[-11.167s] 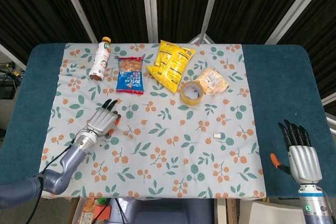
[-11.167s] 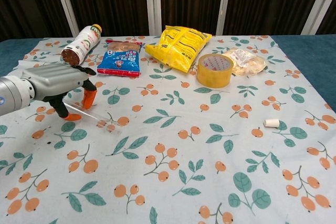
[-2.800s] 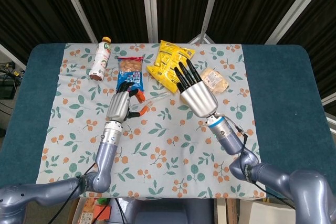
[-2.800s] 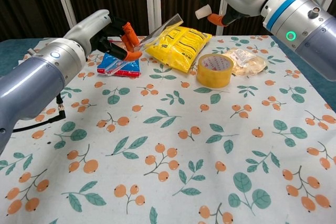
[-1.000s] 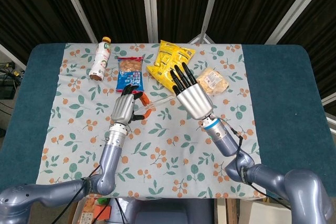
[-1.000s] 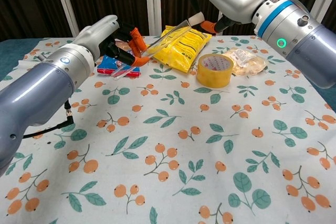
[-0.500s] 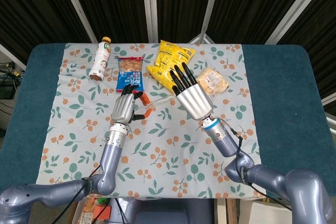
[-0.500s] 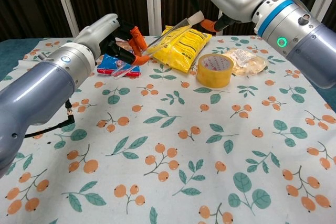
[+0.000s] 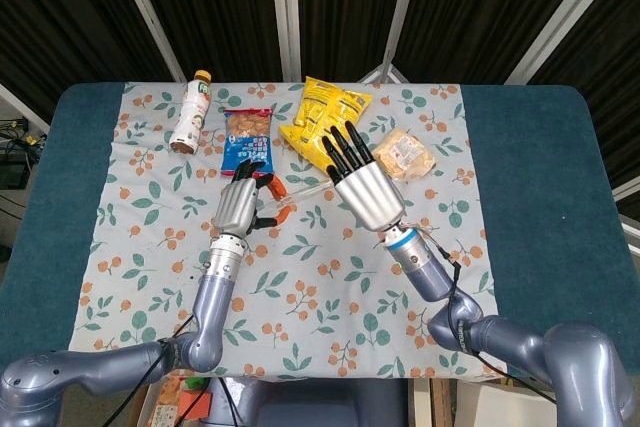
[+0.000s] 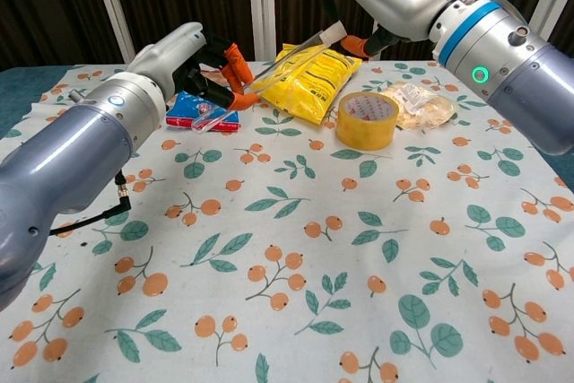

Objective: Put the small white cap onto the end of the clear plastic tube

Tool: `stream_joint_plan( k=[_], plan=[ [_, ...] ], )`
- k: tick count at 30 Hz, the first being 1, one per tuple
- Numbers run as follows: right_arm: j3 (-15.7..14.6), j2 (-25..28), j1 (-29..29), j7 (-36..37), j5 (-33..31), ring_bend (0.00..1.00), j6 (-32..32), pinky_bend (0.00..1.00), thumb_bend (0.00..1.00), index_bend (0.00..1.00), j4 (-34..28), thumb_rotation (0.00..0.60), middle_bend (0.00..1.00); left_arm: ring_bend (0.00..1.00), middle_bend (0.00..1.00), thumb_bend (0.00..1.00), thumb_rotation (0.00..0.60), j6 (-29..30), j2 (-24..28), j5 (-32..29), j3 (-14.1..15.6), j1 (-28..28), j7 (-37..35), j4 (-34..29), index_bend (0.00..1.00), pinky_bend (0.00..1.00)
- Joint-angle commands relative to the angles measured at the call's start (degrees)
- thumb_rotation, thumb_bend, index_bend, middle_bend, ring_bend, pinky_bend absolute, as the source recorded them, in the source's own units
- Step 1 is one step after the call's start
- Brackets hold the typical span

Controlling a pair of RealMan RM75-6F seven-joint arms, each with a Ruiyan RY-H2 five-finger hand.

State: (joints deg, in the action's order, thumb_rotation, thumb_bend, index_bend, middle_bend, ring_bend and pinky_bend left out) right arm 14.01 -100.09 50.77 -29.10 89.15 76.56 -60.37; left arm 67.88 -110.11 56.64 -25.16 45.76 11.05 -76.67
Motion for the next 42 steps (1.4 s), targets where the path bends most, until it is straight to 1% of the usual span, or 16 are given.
stream_joint_plan(
  k=[1, 12, 31, 32, 36, 38, 40, 42],
  plan=[
    [0.06, -0.04, 0.00, -0.12, -0.08, 0.04, -0.05, 0.00, 0.35, 0.66, -0.09, 0.600, 0.21, 0.14, 0.55, 0.55, 0.600, 0.06, -0.06, 0.27, 0.11, -0.02, -0.20, 0.12, 0.75, 0.03],
    [0.11, 0.06, -0.14, -0.22, -0.27, 0.04, -0.17, 0.00, 0.35, 0.66, -0.92, 0.600, 0.21, 0.14, 0.55, 0.55, 0.600, 0.50, -0.56, 1.56, 0.12, 0.20, -1.04, 0.83, 0.75, 0.03],
    [0.07, 0.51, -0.29, -0.33, -0.01, 0.04, -0.12, 0.00, 0.35, 0.65, -2.17, 0.600, 0.21, 0.14, 0.55, 0.55, 0.600, 0.70, -1.53, 1.49, -0.31, 0.68, -0.58, 1.15, 0.75, 0.03],
    [0.06, 0.51, -0.28, -0.39, 0.01, 0.04, -0.16, 0.00, 0.35, 0.62, -2.15, 0.600, 0.21, 0.14, 0.55, 0.55, 0.600, 0.68, -1.55, 1.48, -0.31, 0.68, -0.59, 1.10, 0.75, 0.03],
    [0.12, 0.64, -0.41, -1.11, -0.42, 0.04, -0.57, 0.00, 0.35, 0.36, -2.32, 0.600, 0.15, 0.14, 0.55, 0.55, 0.600, 0.58, -1.46, 1.51, -0.39, 0.68, -0.66, 0.94, 0.75, 0.03],
    [0.07, 0.79, -0.52, -1.33, -0.59, 0.03, -0.78, 0.00, 0.35, 0.26, -2.56, 0.600, 0.12, 0.14, 0.55, 0.55, 0.600, 0.59, -1.48, 1.52, -0.46, 0.71, -0.69, 0.97, 0.75, 0.03],
    [-0.03, 1.02, -0.72, -1.72, -0.83, 0.02, -1.06, 0.00, 0.35, 0.17, -2.79, 0.600, 0.10, 0.14, 0.55, 0.55, 0.600, 0.61, -1.51, 1.62, -0.52, 0.75, -0.78, 0.97, 0.75, 0.03],
    [-0.08, 1.19, -0.91, -1.91, -1.05, 0.01, -1.21, 0.00, 0.35, 0.12, -3.09, 0.600, 0.08, 0.14, 0.55, 0.55, 0.600, 0.66, -1.54, 1.74, -0.53, 0.77, -0.87, 1.00, 0.75, 0.03]
  ],
)
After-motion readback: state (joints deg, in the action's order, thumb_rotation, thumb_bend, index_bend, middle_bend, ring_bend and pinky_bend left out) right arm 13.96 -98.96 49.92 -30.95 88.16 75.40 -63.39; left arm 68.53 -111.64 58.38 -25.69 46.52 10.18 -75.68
